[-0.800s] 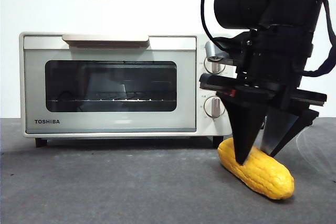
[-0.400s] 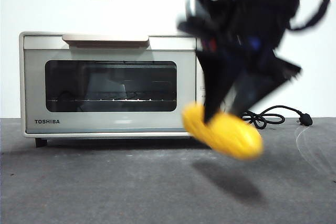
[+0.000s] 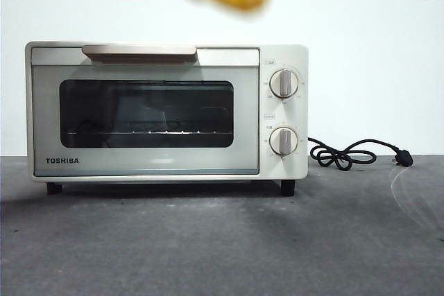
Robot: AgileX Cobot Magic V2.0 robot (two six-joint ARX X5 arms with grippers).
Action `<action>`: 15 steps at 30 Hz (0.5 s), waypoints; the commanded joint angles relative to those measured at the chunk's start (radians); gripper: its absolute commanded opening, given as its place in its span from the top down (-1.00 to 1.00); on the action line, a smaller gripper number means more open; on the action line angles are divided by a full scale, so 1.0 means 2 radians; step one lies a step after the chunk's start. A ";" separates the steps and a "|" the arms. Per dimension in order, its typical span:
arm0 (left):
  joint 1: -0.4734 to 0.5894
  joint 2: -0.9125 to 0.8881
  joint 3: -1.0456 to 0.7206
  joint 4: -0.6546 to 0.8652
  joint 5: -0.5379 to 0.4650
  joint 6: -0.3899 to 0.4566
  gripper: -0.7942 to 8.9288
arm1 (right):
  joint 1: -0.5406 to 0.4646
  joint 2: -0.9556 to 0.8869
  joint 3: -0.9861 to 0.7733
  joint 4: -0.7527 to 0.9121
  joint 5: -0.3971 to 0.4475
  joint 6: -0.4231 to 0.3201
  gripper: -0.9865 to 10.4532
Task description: Take the corn from the table,put the corn in the oven
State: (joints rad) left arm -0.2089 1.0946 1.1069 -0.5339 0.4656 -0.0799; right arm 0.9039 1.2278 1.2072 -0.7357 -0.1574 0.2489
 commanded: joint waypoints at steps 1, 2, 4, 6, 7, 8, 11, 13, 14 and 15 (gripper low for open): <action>-0.001 0.015 0.001 0.026 0.003 -0.012 0.85 | 0.011 -0.023 0.018 0.003 0.017 0.005 0.85; -0.001 0.020 0.001 0.034 0.003 -0.012 0.85 | 0.015 -0.031 0.025 0.002 0.030 0.005 0.85; -0.002 0.031 0.001 0.049 0.003 -0.012 0.85 | 0.023 -0.043 0.037 0.003 0.052 0.004 0.85; -0.004 0.041 0.001 0.062 0.002 -0.012 0.85 | 0.029 -0.055 0.046 0.003 0.067 0.004 0.85; -0.006 0.047 0.001 0.069 0.002 -0.012 0.85 | 0.031 -0.061 0.050 0.005 0.073 0.004 0.85; -0.008 0.052 0.001 0.072 0.002 -0.012 0.85 | 0.031 -0.066 0.053 0.005 0.075 0.004 0.85; -0.014 0.067 0.001 0.078 0.002 -0.012 0.85 | 0.033 -0.079 0.059 0.006 0.076 0.004 0.85; -0.018 0.077 0.001 0.079 0.002 -0.012 0.85 | 0.033 -0.085 0.062 0.005 0.076 0.004 0.85; -0.022 0.082 0.001 0.079 0.002 -0.012 0.85 | 0.033 -0.088 0.062 0.006 0.076 0.004 0.85; -0.025 0.086 0.001 0.079 0.002 -0.012 0.85 | 0.033 -0.091 0.062 0.006 0.076 0.004 0.85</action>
State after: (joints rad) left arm -0.2527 1.2610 1.1069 -0.3866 0.4648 -0.0986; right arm 0.9676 1.0470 1.3277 -0.7315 -0.0071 0.2504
